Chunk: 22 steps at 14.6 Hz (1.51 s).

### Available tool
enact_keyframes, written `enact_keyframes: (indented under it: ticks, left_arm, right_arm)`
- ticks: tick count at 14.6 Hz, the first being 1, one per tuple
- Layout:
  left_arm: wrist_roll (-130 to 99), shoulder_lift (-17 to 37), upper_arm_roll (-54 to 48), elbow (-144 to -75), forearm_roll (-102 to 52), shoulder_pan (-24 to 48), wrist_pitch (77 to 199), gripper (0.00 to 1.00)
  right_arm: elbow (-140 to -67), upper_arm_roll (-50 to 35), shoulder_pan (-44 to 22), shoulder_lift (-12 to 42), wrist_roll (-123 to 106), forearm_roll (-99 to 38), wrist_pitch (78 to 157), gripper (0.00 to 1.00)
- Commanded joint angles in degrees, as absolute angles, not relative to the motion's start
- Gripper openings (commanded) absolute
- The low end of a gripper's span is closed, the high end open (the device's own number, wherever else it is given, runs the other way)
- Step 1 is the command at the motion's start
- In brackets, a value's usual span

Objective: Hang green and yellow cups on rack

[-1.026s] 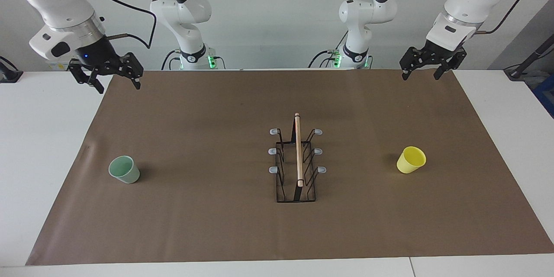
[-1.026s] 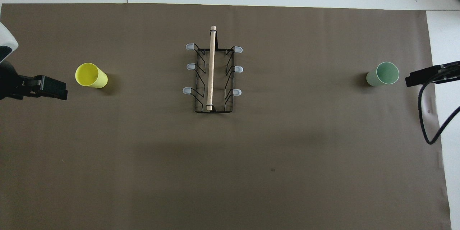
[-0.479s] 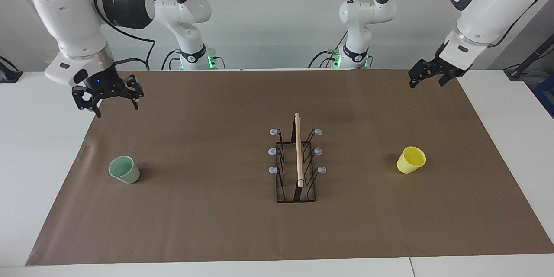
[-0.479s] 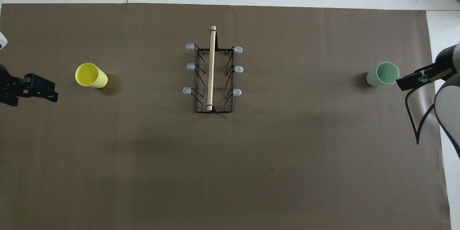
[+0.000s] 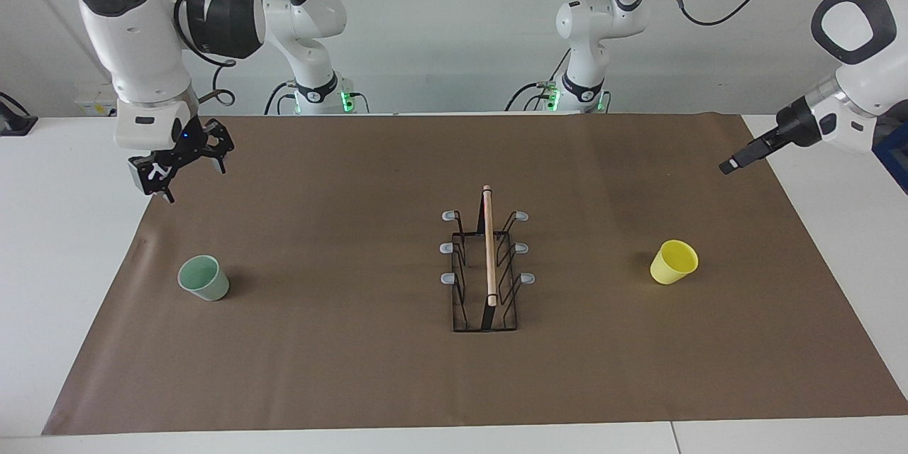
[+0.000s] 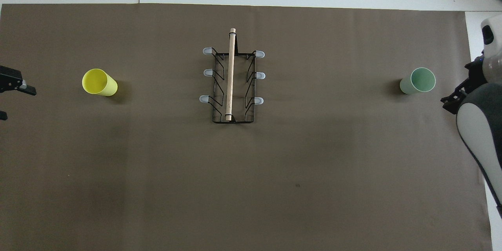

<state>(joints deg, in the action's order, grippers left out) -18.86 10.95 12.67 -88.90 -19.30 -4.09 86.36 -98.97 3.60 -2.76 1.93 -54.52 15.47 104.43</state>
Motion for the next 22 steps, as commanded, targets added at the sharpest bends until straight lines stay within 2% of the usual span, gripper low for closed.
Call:
enact_keyframes:
  ticks: [1,6,9,12,18,20,22]
  left_arm:
    - [-34.92,12.21,13.36,-92.00,-27.56,-6.66,90.86,1.00]
    - [-53.68,16.52,13.18,-99.56,-43.90,-13.43,97.02,1.00]
    - [-54.40,15.56,13.18,-109.75,-56.48,-17.13,102.64,1.00]
    - [-54.14,15.20,13.18,-116.26,-66.94,-17.93,105.73,1.00]
    - [-45.90,13.98,12.13,-127.42,-82.59,-16.08,113.20,1.00]
    - [-40.81,14.67,12.04,-128.84,-87.43,-15.91,112.94,1.00]
    - [-35.17,17.65,11.43,-128.76,-90.95,-16.17,111.10,1.00]
  right_arm:
    - [-102.12,3.60,-6.14,-0.09,-63.69,24.57,105.29,1.00]
    - [-105.20,3.60,-9.92,1.22,-70.04,37.67,107.75,1.00]
    - [-105.82,3.60,-11.94,5.70,-72.06,44.27,111.08,1.00]
    - [-109.50,3.60,-14.06,8.16,-70.76,52.36,115.56,1.00]
    - [-114.08,3.60,-13.88,12.74,-60.58,59.84,124.28,1.00]
    - [-114.26,3.60,-14.24,16.24,-56.89,62.57,124.19,1.00]
    - [-114.34,3.60,-15.55,19.32,-52.32,65.37,124.10,1.00]
